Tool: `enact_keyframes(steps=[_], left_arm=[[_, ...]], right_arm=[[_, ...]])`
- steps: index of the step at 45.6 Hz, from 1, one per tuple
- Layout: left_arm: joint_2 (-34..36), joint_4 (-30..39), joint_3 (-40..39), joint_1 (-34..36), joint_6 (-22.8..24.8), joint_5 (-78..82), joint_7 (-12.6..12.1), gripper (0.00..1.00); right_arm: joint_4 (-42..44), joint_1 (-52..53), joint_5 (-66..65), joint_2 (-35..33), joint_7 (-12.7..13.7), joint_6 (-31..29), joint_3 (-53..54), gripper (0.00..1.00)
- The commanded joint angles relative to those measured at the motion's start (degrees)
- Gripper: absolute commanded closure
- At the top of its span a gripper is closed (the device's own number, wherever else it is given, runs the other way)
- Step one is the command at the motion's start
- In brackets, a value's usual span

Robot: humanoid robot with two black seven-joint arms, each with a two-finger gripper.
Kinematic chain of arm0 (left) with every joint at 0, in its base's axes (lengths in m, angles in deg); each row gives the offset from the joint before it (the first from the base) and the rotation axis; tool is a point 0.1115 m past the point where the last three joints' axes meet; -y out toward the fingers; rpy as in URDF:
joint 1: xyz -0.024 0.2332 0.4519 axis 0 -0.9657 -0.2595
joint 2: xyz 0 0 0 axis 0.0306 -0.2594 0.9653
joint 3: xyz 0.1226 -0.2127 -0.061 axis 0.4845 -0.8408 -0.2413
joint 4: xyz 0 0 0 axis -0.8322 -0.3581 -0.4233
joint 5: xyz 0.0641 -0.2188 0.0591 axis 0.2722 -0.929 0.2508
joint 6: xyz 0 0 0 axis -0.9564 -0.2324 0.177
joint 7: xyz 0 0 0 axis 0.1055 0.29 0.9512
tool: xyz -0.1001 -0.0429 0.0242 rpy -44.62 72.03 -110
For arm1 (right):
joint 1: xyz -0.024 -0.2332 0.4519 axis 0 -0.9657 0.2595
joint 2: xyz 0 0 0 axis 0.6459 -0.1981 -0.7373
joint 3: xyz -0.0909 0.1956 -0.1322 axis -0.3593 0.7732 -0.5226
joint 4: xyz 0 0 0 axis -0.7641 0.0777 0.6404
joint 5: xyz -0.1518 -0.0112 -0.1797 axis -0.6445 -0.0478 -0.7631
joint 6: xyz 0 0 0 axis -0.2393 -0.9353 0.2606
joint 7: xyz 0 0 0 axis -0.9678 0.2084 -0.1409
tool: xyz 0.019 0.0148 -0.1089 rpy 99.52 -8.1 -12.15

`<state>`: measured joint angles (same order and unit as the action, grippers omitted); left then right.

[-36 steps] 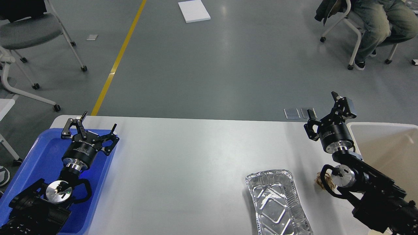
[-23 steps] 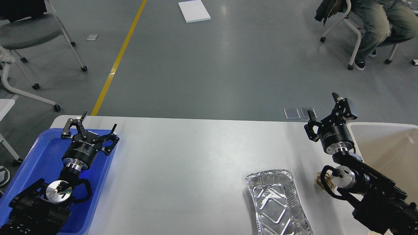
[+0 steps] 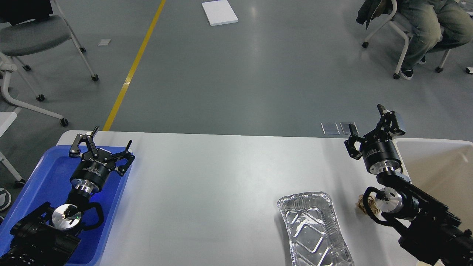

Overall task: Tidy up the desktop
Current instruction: 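Lower the right gripper and release the brown crumpled object beside the foil tray, then raise the right gripper up and away from the table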

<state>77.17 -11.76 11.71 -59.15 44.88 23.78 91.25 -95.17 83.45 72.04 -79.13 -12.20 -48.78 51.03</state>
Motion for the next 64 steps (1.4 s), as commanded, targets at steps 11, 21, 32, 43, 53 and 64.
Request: enact_keyframes(steps=[11, 21, 32, 43, 53, 64], left_arm=[[0.0, -0.06, -0.02, 0.0, 0.0, -0.06, 0.02, 0.0], [0.0, 0.02, -0.02, 0.0, 0.0, -0.06, 0.02, 0.0], [0.0, 0.02, -0.02, 0.0, 0.0, -0.06, 0.1, 0.0], [0.0, 0.02, -0.02, 0.0, 0.0, -0.06, 0.02, 0.0], [0.0, 0.02, -0.02, 0.0, 0.0, -0.06, 0.02, 0.0], [0.0, 0.02, -0.02, 0.0, 0.0, 0.03, 0.02, 0.0]], right_arm=[[0.0, 0.51, -0.06, -0.19, -0.02, -0.29, 0.48, 0.01], [-0.08, 0.77, -0.06, 0.07, -0.1, -0.29, 0.48, 0.01], [-0.08, 1.39, -0.06, -0.1, -0.37, -0.37, 0.48, 0.0], [-1.66, 1.21, -0.06, -0.45, -8.01, -0.37, 0.39, 0.01], [-2.19, 4.99, 1.08, -4.67, -8.01, 0.59, -2.5, 0.01], [-6.06, 15.88, 11.09, -18.46, 0.41, 0.68, -25.6, 0.01]])
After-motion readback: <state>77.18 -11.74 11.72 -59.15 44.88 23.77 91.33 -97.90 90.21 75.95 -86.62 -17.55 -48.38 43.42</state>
